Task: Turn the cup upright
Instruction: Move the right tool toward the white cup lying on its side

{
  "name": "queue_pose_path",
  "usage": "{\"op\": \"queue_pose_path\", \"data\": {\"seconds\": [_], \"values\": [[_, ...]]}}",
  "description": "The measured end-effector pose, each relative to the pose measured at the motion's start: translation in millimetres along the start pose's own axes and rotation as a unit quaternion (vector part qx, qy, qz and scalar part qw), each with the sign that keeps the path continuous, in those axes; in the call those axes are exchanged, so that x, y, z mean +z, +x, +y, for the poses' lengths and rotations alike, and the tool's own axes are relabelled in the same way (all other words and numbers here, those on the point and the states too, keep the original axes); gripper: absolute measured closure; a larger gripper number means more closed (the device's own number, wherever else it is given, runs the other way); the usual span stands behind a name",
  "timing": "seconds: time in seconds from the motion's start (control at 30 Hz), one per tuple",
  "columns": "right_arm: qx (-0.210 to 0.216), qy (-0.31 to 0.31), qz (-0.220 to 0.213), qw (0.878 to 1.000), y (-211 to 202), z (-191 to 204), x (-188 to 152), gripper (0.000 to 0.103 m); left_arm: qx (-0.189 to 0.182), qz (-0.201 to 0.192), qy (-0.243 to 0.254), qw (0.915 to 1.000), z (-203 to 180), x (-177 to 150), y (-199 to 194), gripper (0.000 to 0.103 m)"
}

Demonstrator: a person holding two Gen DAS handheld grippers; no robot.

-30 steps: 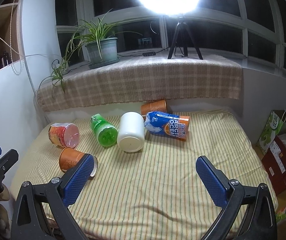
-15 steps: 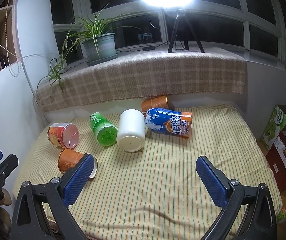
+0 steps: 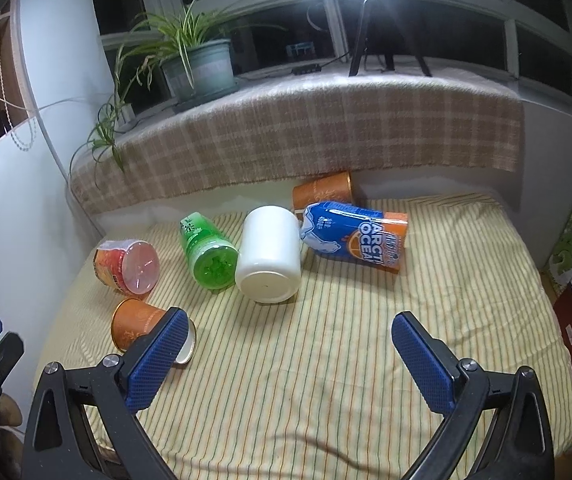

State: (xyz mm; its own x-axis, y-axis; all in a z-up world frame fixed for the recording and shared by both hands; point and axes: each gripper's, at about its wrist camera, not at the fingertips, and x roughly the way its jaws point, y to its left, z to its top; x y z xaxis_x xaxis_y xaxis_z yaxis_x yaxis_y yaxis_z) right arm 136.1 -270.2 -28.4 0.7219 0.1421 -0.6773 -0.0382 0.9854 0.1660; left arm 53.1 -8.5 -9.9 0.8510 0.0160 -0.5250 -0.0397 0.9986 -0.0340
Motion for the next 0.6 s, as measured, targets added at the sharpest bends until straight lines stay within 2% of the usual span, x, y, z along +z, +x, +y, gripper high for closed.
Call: {"op": "queue_pose_path", "data": {"seconds": [0.33,0.6], "values": [[0.03,0.014,0.063,0.997,59,-11,37,0.002,0.027,0.022,-0.011,0.9993,29,-14,-3,0.0],[0.06,0.042,0.132,0.989,118,-12,56,0.005,0.047,0.029,-0.028,0.9981,50,-18,-8,0.0]]}}
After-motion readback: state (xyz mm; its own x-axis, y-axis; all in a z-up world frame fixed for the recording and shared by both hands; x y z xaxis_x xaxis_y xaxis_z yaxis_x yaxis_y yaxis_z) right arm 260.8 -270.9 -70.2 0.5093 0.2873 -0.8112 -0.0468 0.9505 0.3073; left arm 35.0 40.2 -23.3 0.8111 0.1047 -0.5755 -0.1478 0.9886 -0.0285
